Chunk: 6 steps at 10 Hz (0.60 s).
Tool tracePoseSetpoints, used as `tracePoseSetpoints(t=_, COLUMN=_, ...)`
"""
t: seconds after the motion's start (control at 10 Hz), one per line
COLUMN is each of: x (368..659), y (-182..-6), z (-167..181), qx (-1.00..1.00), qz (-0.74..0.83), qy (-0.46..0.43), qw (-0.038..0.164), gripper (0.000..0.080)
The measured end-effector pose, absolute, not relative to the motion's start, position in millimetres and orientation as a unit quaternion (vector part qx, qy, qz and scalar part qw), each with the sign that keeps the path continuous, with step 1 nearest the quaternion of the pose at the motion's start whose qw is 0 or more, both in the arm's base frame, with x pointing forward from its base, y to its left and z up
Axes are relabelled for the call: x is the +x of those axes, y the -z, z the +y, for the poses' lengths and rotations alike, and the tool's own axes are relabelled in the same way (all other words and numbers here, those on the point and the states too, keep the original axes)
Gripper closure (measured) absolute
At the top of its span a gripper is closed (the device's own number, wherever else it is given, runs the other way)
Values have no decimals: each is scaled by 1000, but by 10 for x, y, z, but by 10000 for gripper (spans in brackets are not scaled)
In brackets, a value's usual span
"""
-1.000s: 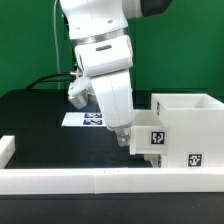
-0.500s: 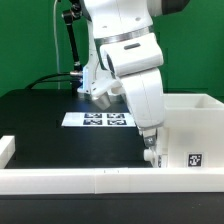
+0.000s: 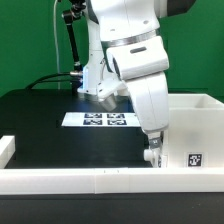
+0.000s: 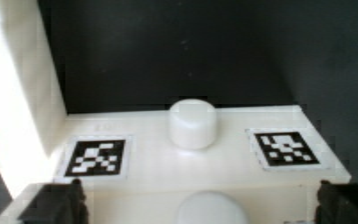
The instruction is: Assemble drawer
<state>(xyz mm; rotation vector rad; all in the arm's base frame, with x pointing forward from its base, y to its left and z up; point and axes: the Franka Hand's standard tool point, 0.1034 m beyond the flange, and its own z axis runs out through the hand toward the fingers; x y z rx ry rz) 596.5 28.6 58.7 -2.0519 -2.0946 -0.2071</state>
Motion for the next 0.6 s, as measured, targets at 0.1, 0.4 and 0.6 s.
tracePoseSetpoints(t=0.1, x=5948, y=-594, z=124, qx=-697, qz=-707, qy=67, qw=99, gripper=150)
tracePoseSetpoints(t=0.4, x=5869, y=-771, z=-246, qx=-719, qz=-687, qy=68, qw=77, gripper=151)
tracePoseSetpoints(t=0.6, x=5805, y=-950, z=-252, qx=-743, qz=-663, qy=83, qw=40, gripper=150)
